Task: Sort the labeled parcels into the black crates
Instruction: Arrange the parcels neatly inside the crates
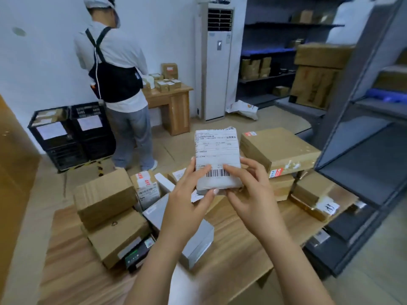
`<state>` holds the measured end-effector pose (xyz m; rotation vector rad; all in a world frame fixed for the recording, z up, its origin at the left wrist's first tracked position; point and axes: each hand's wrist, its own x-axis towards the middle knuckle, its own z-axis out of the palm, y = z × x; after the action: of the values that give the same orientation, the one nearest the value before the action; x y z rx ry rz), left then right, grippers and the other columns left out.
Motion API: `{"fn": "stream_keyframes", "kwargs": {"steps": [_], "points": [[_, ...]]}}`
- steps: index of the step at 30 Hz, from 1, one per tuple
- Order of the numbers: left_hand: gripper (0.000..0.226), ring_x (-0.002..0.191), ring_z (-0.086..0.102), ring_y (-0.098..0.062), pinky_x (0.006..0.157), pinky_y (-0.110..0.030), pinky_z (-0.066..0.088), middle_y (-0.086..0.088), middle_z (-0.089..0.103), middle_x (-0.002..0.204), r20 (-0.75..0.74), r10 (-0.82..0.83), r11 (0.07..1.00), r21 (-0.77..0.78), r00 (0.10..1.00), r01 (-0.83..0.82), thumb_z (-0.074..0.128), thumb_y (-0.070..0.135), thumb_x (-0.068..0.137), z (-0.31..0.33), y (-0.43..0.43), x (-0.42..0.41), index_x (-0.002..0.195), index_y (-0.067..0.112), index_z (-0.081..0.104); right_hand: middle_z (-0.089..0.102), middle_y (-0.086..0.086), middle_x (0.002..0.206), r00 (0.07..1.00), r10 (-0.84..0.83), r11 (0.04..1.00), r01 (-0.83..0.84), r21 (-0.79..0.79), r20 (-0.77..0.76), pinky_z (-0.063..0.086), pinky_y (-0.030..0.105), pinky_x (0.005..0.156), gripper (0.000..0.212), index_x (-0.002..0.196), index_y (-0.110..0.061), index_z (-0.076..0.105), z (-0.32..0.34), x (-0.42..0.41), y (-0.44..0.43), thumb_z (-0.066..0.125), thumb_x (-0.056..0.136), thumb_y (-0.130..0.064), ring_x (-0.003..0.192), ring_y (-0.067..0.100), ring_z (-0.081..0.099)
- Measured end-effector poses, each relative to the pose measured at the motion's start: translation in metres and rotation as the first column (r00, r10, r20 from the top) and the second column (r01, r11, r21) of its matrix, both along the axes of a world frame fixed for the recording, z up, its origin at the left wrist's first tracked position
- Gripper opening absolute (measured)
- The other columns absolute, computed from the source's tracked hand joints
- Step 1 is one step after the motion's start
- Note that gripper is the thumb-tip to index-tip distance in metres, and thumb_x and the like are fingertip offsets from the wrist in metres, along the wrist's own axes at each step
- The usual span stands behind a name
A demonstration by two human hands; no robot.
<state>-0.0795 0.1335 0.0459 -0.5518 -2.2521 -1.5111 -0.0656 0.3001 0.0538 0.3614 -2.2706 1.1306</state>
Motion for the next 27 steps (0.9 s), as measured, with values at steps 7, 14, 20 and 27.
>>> {"fn": "stream_keyframes", "kwargs": {"steps": [7, 14, 20, 27], "points": [[0.046, 0.136, 0.038, -0.001, 0.102, -0.031, 0.047, 0.034, 0.035, 0.142, 0.122, -0.401, 0.915, 0.013, 0.908, 0.402, 0.072, 0.022, 0.086, -0.023, 0.01, 0.012, 0.118, 0.05, 0.054, 0.029, -0.012, 0.147, 0.869, -0.399, 0.917, 0.38, 0.123, 0.292, 0.019, -0.004, 0.096, 0.064, 0.141, -0.035, 0.044, -0.016, 0.074, -0.006, 0.071, 0.085, -0.019, 0.122, -0.012, 0.028], [0.043, 0.121, 0.049, 0.007, 0.096, -0.022, 0.048, 0.035, 0.05, 0.128, 0.251, -0.725, 0.675, 0.068, 0.642, 0.735, 0.074, 0.016, 0.085, -0.046, 0.019, 0.083, 0.122, 0.033, 0.059, 0.037, -0.008, 0.148, 0.625, -0.656, 0.727, 0.674, 0.133, 0.423, 0.034, 0.032, 0.112, 0.068, 0.141, -0.031, 0.046, -0.04, 0.191, -0.03, 0.072, 0.081, -0.015, 0.136, 0.016, 0.035], [0.043, 0.117, 0.056, 0.003, 0.087, -0.014, 0.049, 0.009, 0.056, 0.132, 0.302, -0.864, 0.459, 0.144, 0.403, 0.877, 0.07, 0.0, 0.084, -0.04, 0.037, 0.153, 0.122, 0.019, 0.062, 0.042, -0.007, 0.143, 0.437, -0.803, 0.516, 0.85, 0.106, 0.404, 0.042, 0.038, 0.105, 0.069, 0.138, -0.033, 0.049, -0.038, 0.286, -0.046, 0.075, 0.076, -0.013, 0.128, 0.019, 0.043], [0.047, 0.119, 0.049, 0.007, 0.099, -0.019, 0.047, 0.015, 0.042, 0.146, 0.316, -0.925, 0.239, 0.058, 0.209, 0.969, 0.074, 0.014, 0.083, -0.036, 0.055, 0.258, 0.119, 0.041, 0.06, 0.04, -0.008, 0.146, 0.166, -0.905, 0.252, 0.951, 0.18, 0.391, 0.043, 0.035, 0.102, 0.068, 0.139, -0.032, 0.047, -0.036, 0.409, -0.068, 0.074, 0.079, -0.016, 0.129, 0.018, 0.042]]}}
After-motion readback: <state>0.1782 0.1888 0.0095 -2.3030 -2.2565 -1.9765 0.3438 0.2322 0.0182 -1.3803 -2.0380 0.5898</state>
